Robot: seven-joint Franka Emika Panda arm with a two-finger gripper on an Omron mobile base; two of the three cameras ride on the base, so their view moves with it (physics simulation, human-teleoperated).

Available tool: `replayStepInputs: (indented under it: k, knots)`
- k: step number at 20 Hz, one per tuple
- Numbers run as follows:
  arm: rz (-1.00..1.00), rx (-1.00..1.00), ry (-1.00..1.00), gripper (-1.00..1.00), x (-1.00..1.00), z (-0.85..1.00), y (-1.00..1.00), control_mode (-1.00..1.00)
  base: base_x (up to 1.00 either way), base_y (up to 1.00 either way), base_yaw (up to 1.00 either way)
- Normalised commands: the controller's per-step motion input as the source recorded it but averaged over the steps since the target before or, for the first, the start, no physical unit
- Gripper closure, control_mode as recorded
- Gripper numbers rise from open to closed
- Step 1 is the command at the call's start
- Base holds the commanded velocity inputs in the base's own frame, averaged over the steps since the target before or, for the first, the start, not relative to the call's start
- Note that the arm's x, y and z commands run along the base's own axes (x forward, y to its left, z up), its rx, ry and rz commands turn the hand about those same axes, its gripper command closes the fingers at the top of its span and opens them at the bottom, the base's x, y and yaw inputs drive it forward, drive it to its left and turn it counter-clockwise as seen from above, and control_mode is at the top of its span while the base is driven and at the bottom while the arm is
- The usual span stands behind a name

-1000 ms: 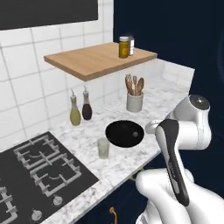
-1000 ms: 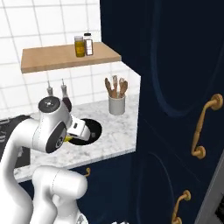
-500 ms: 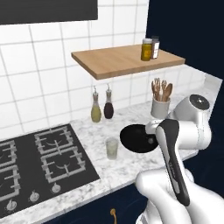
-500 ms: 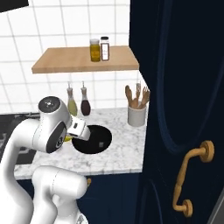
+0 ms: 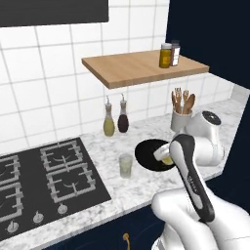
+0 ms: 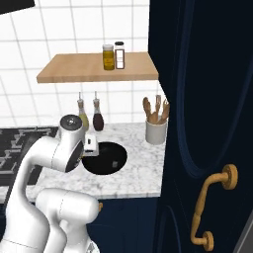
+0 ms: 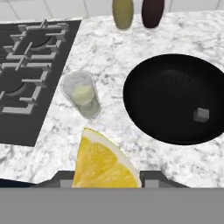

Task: Grab a lemon wedge from the fridge and one ice cube from the ice bowl, and put them in the glass of lemonade.

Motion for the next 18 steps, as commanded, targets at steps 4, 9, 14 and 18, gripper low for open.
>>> replayStepInputs:
  k: [4,9,14,18]
  knots:
    - [0.25,-0.25,0.21,1.0,0.17,-0.09,0.62,-1.0,0.0,0.0,0.0]
    - [0.25,-0.39,0.32,1.0,0.29,0.0,0.61,-1.0,0.0,0.0,0.0]
    - [0.31,-0.47,0.19,1.0,0.53,-0.05,0.49,-1.0,0.0,0.0,0.0]
    - [0.34,-0.41,-0.02,1.0,0.49,-0.23,0.27,-1.0,0.0,0.0,0.0]
